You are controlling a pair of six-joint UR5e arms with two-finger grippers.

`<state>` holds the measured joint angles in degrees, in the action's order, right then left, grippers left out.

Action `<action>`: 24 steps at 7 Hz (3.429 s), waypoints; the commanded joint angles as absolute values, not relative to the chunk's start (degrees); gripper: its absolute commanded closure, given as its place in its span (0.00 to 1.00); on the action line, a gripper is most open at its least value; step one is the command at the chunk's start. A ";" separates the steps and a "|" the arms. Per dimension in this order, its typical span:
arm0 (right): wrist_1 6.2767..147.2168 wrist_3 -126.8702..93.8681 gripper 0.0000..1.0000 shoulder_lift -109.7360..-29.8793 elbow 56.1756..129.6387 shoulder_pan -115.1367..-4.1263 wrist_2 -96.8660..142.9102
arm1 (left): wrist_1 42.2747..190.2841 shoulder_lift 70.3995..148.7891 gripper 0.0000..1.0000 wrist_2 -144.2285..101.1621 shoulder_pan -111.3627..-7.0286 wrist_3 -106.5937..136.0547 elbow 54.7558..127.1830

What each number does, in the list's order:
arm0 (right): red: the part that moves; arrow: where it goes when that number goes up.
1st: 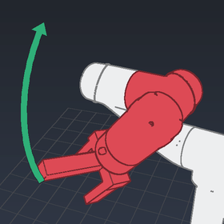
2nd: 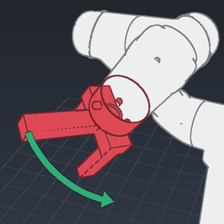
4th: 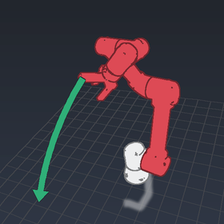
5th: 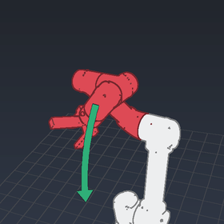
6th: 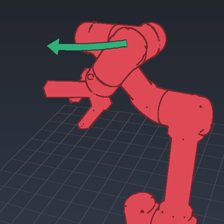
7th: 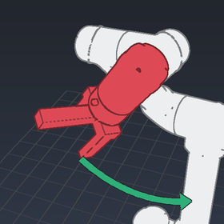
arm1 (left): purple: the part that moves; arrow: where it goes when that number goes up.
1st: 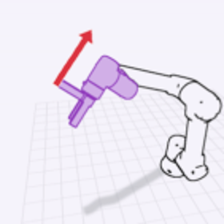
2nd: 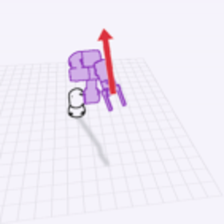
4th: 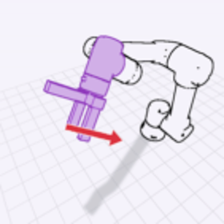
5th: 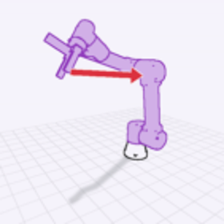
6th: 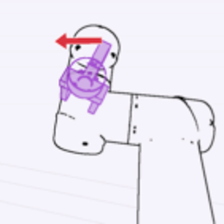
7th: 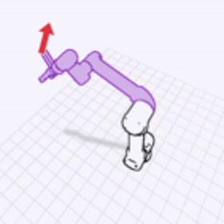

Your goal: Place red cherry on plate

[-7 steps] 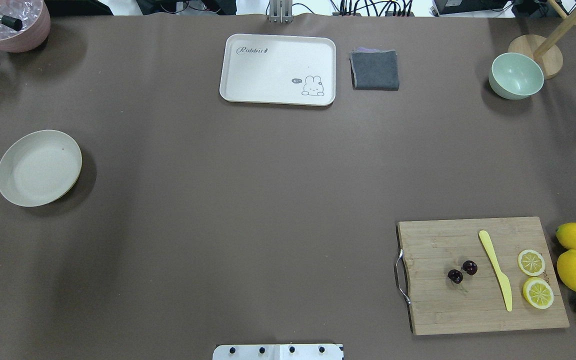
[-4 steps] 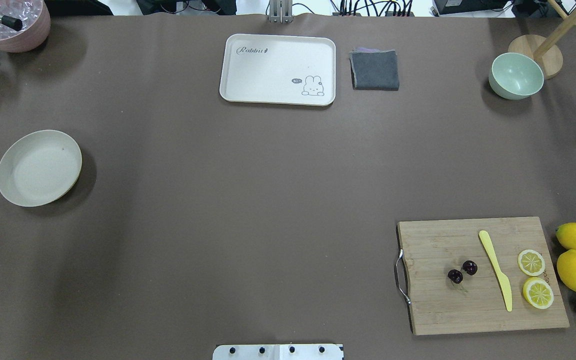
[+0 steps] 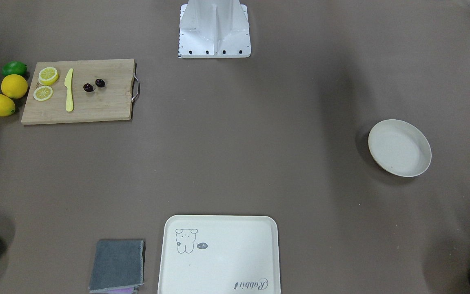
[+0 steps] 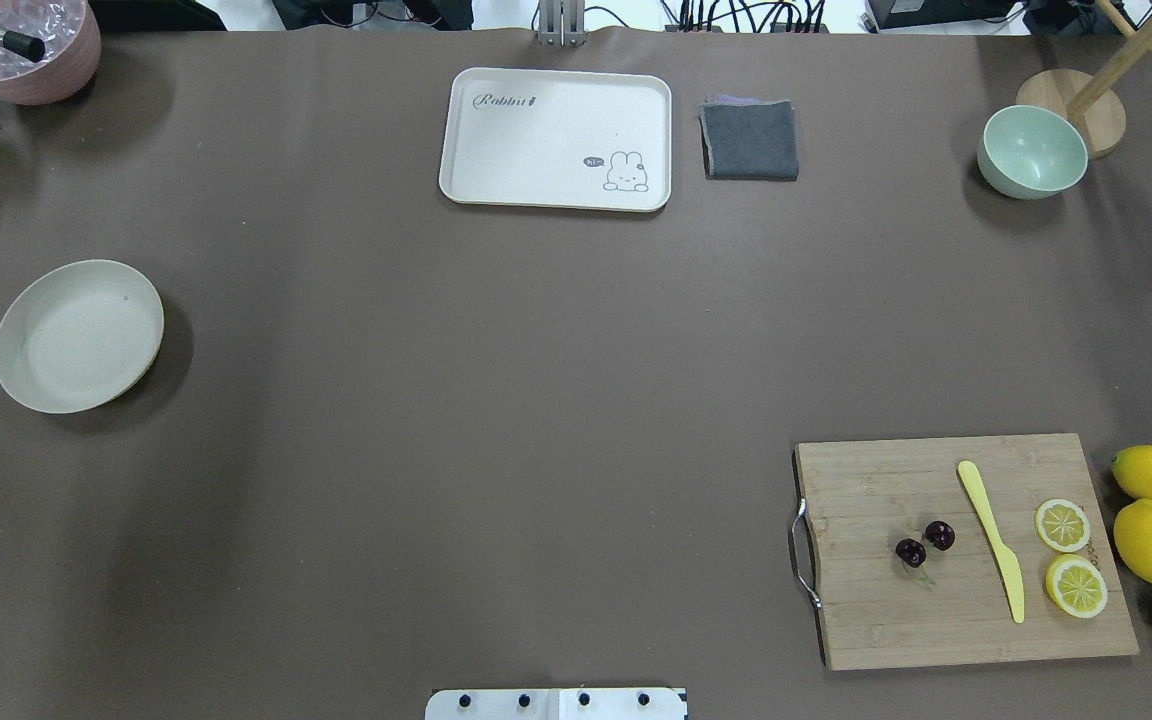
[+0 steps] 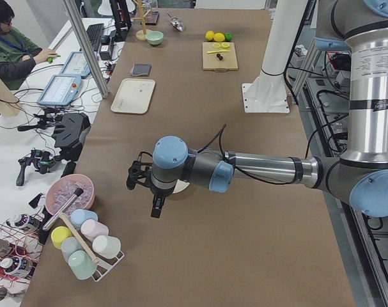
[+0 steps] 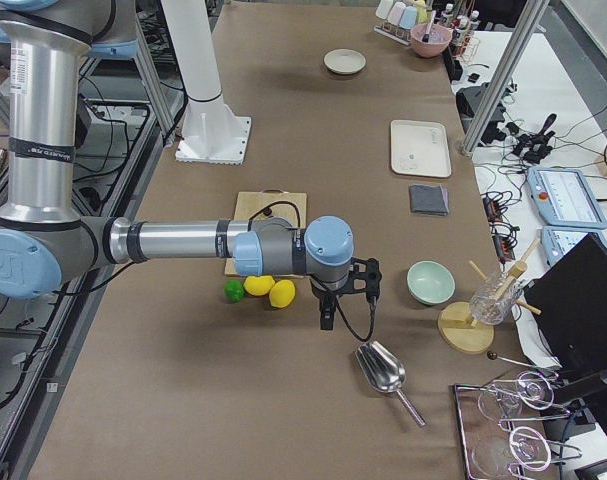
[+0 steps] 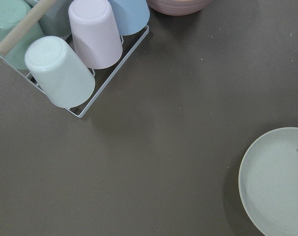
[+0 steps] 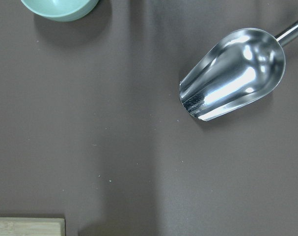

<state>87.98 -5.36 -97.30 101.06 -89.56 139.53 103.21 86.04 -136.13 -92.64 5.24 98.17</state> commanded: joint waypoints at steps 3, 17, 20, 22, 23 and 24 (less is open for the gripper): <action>87.98 -5.36 0.00 -97.29 101.25 -89.56 139.48 | 103.36 86.04 0.02 -136.23 -92.64 5.27 98.26; 87.89 -5.27 0.00 -97.82 101.69 -89.56 139.48 | 120.96 89.91 0.02 -136.58 -80.72 26.04 92.83; 87.89 -5.27 0.00 -98.00 101.69 -89.56 139.48 | 134.18 89.82 0.02 -135.27 -73.32 31.29 84.76; 87.80 -5.27 0.00 -98.00 101.78 -89.56 139.48 | 134.91 89.82 0.02 -132.11 -67.70 31.46 83.50; 87.89 -5.36 0.00 -98.00 101.95 -89.56 139.48 | 134.91 89.82 0.02 -132.10 -66.37 31.38 82.80; 87.89 -5.36 0.00 -98.09 102.13 -89.56 139.48 | 134.91 89.91 0.02 -132.01 -65.05 31.29 82.18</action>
<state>87.87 -5.33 -98.02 101.93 -89.56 139.48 134.82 89.84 -132.25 -66.87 31.37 82.97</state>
